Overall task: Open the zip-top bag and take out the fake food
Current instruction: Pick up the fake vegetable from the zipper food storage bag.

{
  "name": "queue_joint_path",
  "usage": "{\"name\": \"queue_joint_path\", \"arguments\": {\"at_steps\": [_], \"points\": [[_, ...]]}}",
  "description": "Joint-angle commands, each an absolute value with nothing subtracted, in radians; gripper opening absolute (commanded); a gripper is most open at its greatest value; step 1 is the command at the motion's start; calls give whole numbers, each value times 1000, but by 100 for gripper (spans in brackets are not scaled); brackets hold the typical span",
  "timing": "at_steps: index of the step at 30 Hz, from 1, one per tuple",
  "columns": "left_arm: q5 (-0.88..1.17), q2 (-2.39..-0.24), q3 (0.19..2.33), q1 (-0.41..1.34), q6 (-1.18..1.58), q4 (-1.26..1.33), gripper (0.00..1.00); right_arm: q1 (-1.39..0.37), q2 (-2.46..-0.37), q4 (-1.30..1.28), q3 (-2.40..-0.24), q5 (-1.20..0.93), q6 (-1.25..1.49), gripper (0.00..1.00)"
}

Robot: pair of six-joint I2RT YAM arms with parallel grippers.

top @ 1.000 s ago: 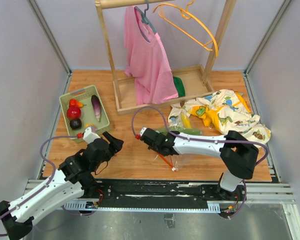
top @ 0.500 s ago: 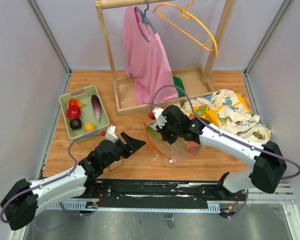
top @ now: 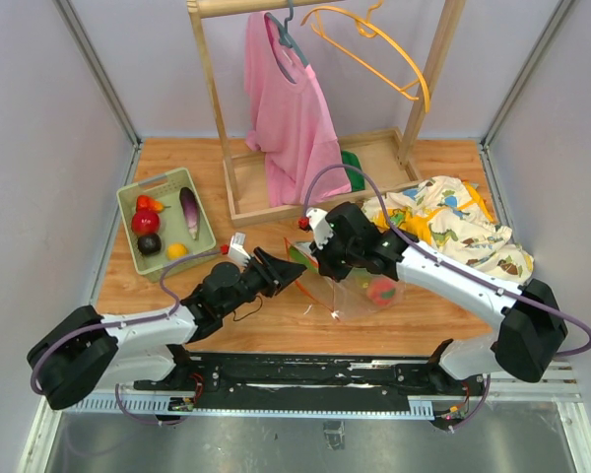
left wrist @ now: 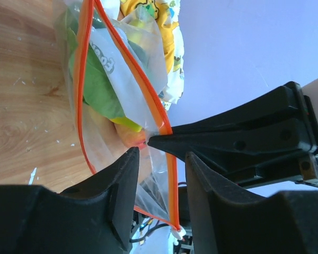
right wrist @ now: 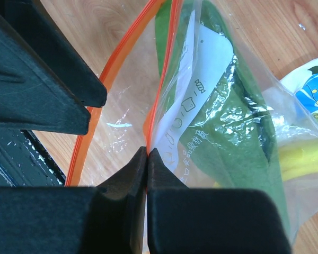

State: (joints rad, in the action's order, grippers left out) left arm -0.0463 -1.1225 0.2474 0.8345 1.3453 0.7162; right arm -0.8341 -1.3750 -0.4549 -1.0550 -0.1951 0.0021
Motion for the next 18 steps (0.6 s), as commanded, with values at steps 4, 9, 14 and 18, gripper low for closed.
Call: {"name": "queue_joint_path", "arguments": {"at_steps": [4,9,14,18], "points": [[-48,-1126,277,841,1359,714,42,-803,-1361,-428,-1047,-250,33,1],[54,-1354,308,841,1380,844,39,-802,-1371,-434,-1077,-246,34,1],[100,-1558,331,841,1418,1000,38,-793,-1352,-460,-1119,-265,12,1],[95,-1601,370,839,1398,1024,45,-777,-1341,-465,-1130,-370,14,1]]}}
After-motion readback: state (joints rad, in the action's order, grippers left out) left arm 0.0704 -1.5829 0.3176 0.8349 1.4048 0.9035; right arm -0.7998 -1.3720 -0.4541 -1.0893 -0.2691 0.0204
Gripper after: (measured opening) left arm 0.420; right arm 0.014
